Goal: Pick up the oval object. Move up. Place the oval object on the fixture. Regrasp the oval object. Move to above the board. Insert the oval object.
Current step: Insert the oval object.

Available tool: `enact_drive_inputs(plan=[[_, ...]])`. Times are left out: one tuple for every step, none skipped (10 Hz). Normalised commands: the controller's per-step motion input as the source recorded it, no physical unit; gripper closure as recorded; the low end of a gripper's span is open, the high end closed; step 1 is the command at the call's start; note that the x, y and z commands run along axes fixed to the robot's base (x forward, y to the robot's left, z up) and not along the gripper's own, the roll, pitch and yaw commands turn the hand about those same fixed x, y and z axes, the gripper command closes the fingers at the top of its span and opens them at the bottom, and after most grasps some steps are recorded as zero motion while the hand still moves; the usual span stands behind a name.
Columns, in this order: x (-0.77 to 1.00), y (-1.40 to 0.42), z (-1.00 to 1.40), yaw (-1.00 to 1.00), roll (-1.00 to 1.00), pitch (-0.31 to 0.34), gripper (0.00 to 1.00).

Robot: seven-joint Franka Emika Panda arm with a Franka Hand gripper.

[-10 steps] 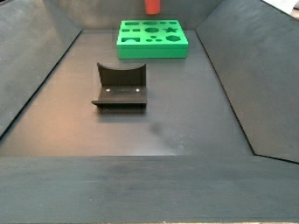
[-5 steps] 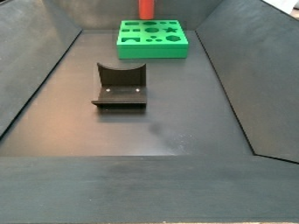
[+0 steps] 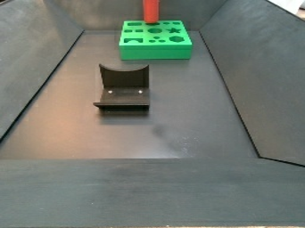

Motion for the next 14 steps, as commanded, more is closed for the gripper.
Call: enact_drive_inputs(plan=[[0.03,-0.33,-0.03,0.00,0.00,-0.036,1.00],[0.09,-0.08,-0.03,0.00,0.00,0.000,1.00],[0.17,0.00,-0.11,0.01,0.03,0.000,1.00],[0.10,0.03,-0.20,0.00,0.01,0.000,1.00],[0.09,0.00,-0.04,0.00,0.00,0.000,1.00],[0.00,0.00,-0.13,0.00,0.00,0.000,1.00],[0.00,0.00,-0.18,0.00,0.04,0.000,1.00],[0.00,0.08,-0.27,0.00,0.12,0.000,1.00],[0.00,0.00,-0.15,0.00,0.01,0.000,1.00],[0.00,0.05,-0.29,0.02,0.12,0.000,1.00],[0.00,0.00,-0.49,0.00,0.15,-0.059,1.00],[0.00,0.00,-0.74,0.07,0.19,-0.163,1.00],[-0.06,0.00,-0.71,0.17,0.27,-0.150,1.00],[-0.18,-0.05,-0.65,0.26,0.29,-0.187,1.00]])
